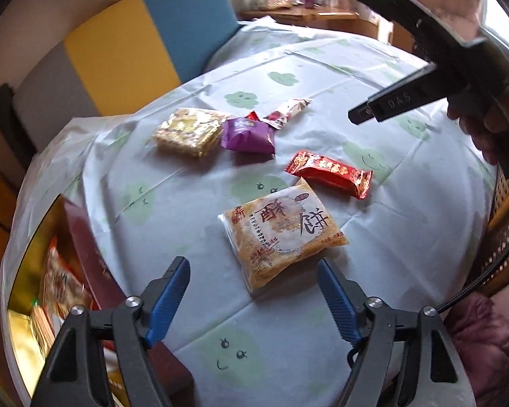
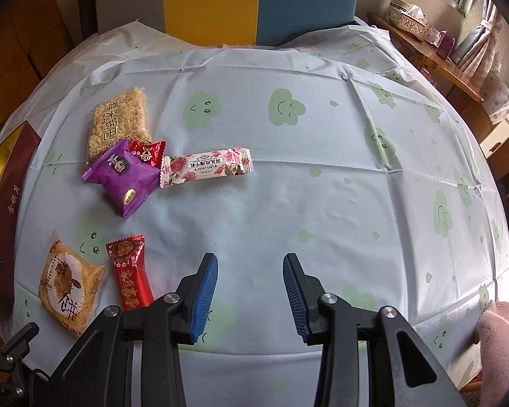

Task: Organize snacks
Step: 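Move the left gripper to the square pastry bag and grasp it, then lift the pastry bag with the left gripper while the right gripper grasps a small red candy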

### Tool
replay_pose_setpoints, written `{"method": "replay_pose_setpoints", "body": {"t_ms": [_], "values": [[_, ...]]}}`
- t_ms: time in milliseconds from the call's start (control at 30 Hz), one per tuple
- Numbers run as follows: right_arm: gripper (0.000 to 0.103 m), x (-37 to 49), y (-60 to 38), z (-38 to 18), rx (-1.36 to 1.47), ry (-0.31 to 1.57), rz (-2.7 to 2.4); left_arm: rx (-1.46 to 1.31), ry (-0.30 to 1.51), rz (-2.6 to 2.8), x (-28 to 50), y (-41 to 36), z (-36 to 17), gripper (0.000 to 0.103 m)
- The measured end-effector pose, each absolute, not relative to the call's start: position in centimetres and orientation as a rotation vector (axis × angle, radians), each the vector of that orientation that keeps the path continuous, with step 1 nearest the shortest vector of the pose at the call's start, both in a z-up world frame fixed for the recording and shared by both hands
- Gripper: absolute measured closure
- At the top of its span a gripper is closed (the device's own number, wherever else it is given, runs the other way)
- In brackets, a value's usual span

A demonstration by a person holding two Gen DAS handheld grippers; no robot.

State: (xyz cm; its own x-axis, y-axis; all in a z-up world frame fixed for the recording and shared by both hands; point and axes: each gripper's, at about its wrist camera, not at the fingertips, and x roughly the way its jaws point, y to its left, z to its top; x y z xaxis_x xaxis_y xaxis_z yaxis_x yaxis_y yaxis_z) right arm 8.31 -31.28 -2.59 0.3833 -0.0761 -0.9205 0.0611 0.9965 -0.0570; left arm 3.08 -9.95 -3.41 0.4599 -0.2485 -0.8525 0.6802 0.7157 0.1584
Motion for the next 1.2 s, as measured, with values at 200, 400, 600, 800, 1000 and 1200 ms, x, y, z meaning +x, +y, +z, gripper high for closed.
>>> {"method": "replay_pose_setpoints", "body": {"t_ms": [200, 400, 600, 800, 1000, 1200], "values": [[0.062, 8.4, -31.5, -2.4, 0.003, 1.168, -0.086, 0.618, 0.936, -0.717, 4.4, -11.6, -3.9, 0.02], [0.062, 8.5, -31.5, -2.4, 0.013, 1.168, -0.09, 0.72, 0.931, -0.821, 5.3, -13.9, -4.8, 0.02], [0.062, 8.7, -31.6, -2.5, 0.024, 1.171, -0.086, 0.738, 0.938, -0.871, 6.3, -15.6, -5.7, 0.019], [0.062, 8.8, -31.7, -2.7, 0.025, 1.177, -0.09, 0.667, 0.961, -0.855, 5.8, -16.3, -6.7, 0.031], [0.062, 8.9, -31.6, -2.8, 0.023, 1.178, -0.088, 0.522, 0.97, -0.779, 4.7, -14.1, -6.5, 0.042], [0.062, 8.8, -30.9, -2.8, 0.016, 1.174, -0.043, 0.392, 0.977, -0.619, 3.0, -11.4, -6.6, 0.042]]}}
